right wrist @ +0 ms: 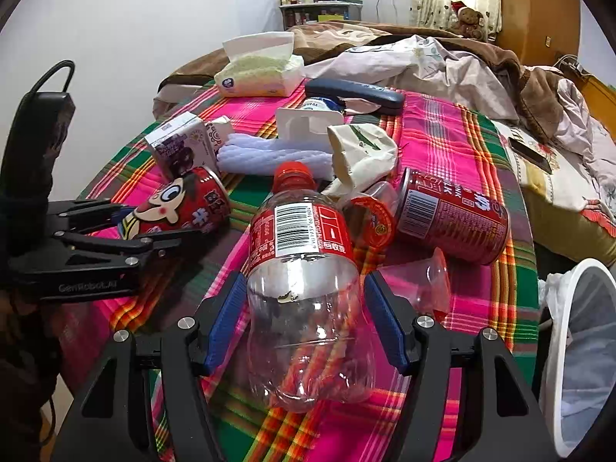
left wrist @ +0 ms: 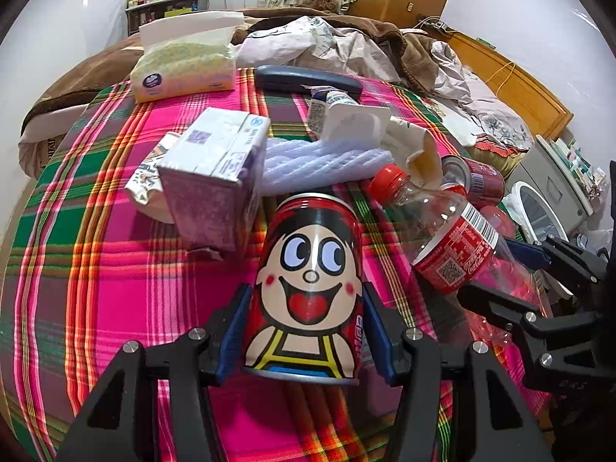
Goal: Collect trash
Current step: 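Grasp the cartoon-face can with the left tool while the right tool grasps the red-label bottle, then carry the can and bottle over the wastebasket and open both tools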
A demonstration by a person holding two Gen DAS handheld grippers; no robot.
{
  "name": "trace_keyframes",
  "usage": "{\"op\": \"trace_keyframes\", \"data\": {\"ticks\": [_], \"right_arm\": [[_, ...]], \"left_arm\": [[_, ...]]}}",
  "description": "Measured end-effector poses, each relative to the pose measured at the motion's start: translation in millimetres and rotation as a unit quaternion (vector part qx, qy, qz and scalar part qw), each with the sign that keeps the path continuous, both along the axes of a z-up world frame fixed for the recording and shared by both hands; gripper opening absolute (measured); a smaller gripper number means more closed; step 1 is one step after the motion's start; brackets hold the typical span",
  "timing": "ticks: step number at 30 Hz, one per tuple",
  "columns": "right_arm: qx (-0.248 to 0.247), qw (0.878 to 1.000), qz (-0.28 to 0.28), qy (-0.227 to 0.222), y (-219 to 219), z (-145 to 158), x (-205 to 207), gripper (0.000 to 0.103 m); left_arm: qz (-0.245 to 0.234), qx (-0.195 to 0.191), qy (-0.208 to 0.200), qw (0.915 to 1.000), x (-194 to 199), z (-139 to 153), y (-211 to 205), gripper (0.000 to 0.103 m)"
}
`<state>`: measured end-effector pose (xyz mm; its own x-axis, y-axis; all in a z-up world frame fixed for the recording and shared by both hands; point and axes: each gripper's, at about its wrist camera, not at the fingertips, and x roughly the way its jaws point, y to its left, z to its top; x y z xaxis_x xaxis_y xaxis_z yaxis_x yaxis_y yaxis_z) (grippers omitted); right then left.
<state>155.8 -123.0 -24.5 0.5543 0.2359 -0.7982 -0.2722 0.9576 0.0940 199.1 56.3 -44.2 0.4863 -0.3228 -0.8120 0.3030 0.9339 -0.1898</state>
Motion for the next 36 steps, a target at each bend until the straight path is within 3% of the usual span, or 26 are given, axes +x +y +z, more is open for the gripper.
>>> {"op": "trace_keyframes", "data": {"ticks": [12,22,36], "right_arm": [[0.038,0.999,-0.018,-0.025,-5,5,-16,0.063],[0.046,0.998,-0.025,-0.038,-10,13,-25,0.063],[0.073,0.992,-0.057,-0.083,-39,34,-43,0.063]], "left_arm": [[0.02,0.006,-0.025,0.9995,-25,13,-1,0.055],[0.038,-0.009,-0.011,0.9992,-27,6,1,0.054],[0.035,-0.009,-0.059,0.9976,-52,39,-17,0.054]]}}
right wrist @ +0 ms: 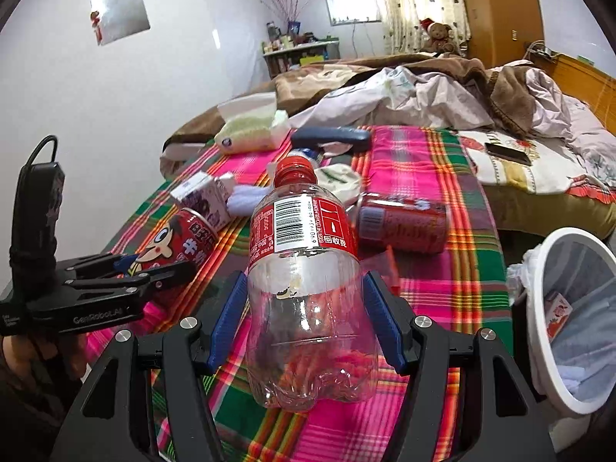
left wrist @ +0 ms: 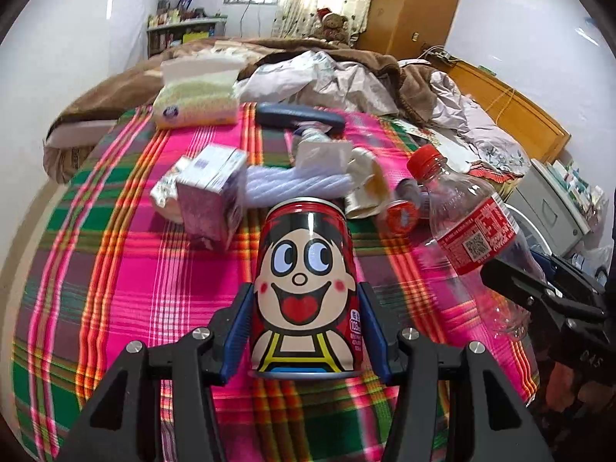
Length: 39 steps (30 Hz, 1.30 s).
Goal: Collect trash
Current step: 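Carry the can and bottle over the wastebasket and open both tools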
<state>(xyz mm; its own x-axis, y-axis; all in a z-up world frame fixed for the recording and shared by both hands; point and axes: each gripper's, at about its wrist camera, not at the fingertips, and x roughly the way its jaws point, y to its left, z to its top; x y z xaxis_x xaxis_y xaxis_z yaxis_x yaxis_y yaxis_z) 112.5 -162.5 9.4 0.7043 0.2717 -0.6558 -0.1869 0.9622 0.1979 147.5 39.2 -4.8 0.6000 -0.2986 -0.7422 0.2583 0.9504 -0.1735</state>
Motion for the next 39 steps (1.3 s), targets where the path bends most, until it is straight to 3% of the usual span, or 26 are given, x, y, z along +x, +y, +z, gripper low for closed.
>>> {"op": "trace_keyframes", "data": {"ticks": [20,32,39], "right_arm": [[0.002,0.993,-0.105,-0.045,-85,19,-39,0.063],[-0.013,0.98,-0.194,-0.038,-150,13,-50,0.064],[-0.015,0.97,-0.243,-0.006,-190,-4,-46,0.064]], "left_arm": [[-0.086,-0.012,-0.058,0.9945,-26,46,-101,0.054],[-0.162,-0.027,-0.051,0.985,-26,50,-191,0.055],[-0.204,-0.035,-0.035,0.9778,-20,46,-245,0.055]]}}
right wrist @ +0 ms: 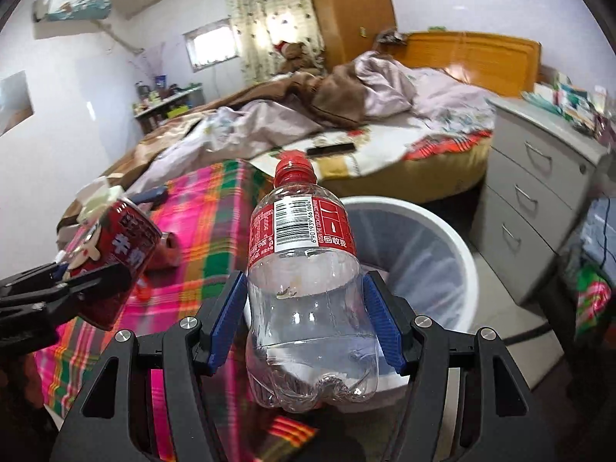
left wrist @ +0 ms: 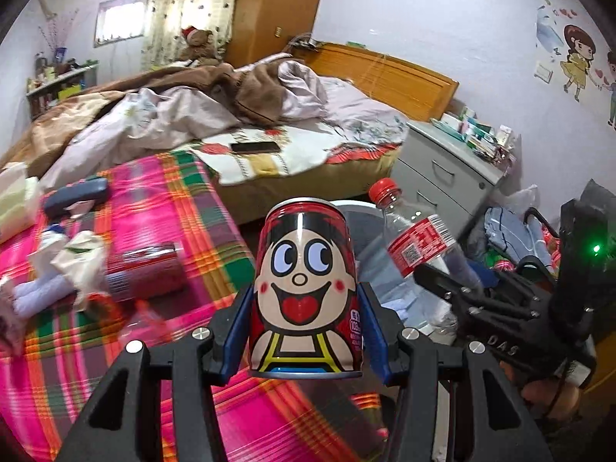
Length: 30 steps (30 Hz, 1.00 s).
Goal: Collect trash
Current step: 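Carry the can and bottle over the wastebasket and open both tools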
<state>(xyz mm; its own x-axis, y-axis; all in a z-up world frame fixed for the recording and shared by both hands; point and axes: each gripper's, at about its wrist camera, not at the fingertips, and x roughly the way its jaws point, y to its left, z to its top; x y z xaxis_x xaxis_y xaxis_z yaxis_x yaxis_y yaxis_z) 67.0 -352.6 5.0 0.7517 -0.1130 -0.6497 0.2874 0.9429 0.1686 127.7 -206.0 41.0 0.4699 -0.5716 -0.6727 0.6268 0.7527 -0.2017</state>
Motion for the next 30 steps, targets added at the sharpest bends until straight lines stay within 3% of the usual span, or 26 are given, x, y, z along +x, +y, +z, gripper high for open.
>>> {"op": "trace_keyframes", "data": {"ticks": [8,21,25,30], "right_arm": [[0.0,0.999,-0.024,0.036,-25,-20,-4,0.064],[-0.002,0.997,-0.036,0.068,-50,-36,7,0.064],[0.001,0.998,-0.033,0.058,-52,-33,5,0.064],[0.004,0.998,-0.04,0.054,-54,-31,2,0.065]], "left_arm": [[-0.027,0.019,0.025,0.9991,5,-21,-48,0.055],[-0.031,0.037,0.035,0.9982,16,-36,-86,0.055],[-0.032,0.028,0.028,0.9987,17,-32,-87,0.066],[-0.028,0.018,0.032,0.9989,20,-30,-80,0.068]]}}
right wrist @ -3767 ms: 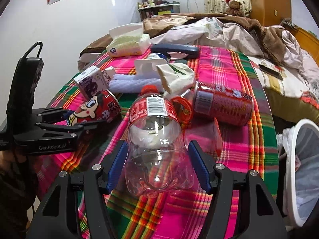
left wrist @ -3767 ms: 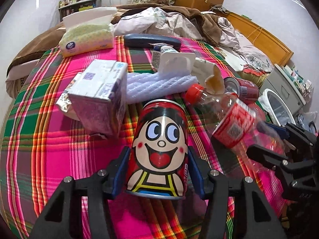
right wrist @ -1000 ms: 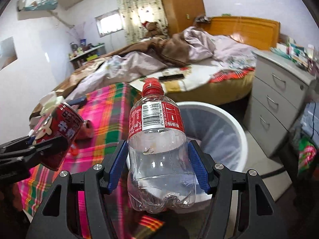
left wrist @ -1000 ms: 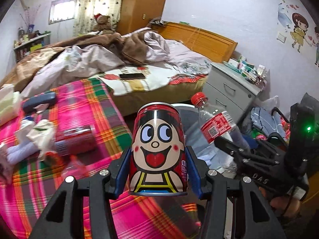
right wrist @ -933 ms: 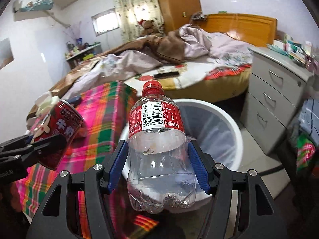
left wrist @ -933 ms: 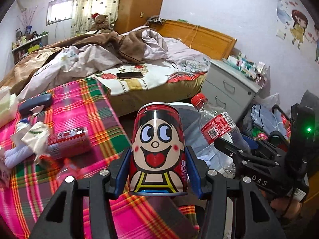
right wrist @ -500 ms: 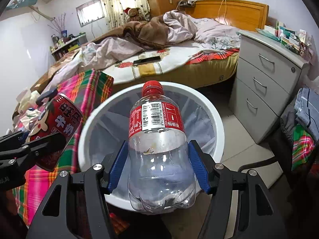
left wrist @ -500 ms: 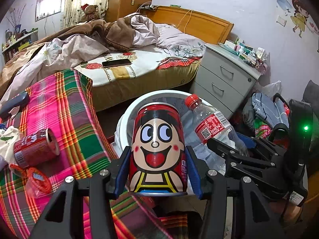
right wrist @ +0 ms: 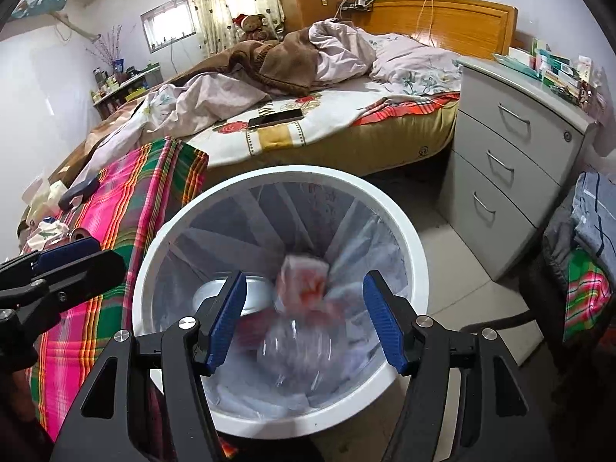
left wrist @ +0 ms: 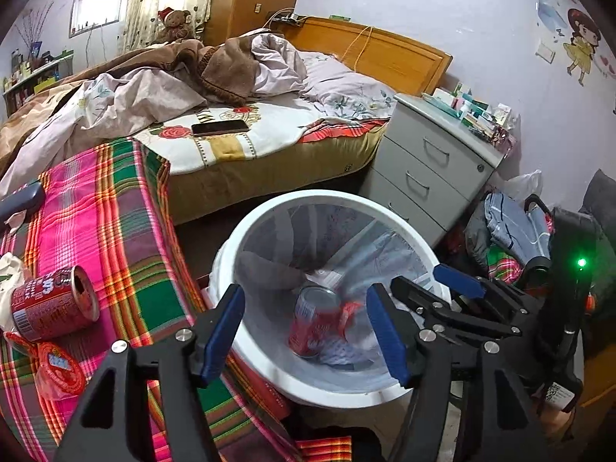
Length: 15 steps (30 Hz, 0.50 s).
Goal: Collect trash
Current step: 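Carry the can and bottle over the wastebasket and open both tools, then move both tools back over the plaid cloth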
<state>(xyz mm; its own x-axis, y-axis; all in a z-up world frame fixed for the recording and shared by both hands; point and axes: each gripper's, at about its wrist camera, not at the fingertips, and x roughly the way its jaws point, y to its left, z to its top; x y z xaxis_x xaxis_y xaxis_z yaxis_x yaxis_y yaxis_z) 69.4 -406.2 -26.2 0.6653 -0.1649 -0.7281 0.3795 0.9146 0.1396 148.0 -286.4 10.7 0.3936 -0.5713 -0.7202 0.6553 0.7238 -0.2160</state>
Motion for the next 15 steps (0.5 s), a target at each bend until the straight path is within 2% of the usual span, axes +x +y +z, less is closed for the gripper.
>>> {"op": "trace_keyframes", "data": {"ticks": [15], "right_arm": [[-0.002,0.999,0.016,-0.029,29,16,-3,0.065]], "left_arm": [[0.044,-0.011,-0.019,0.9988,-7,9,52,0.068]]}}
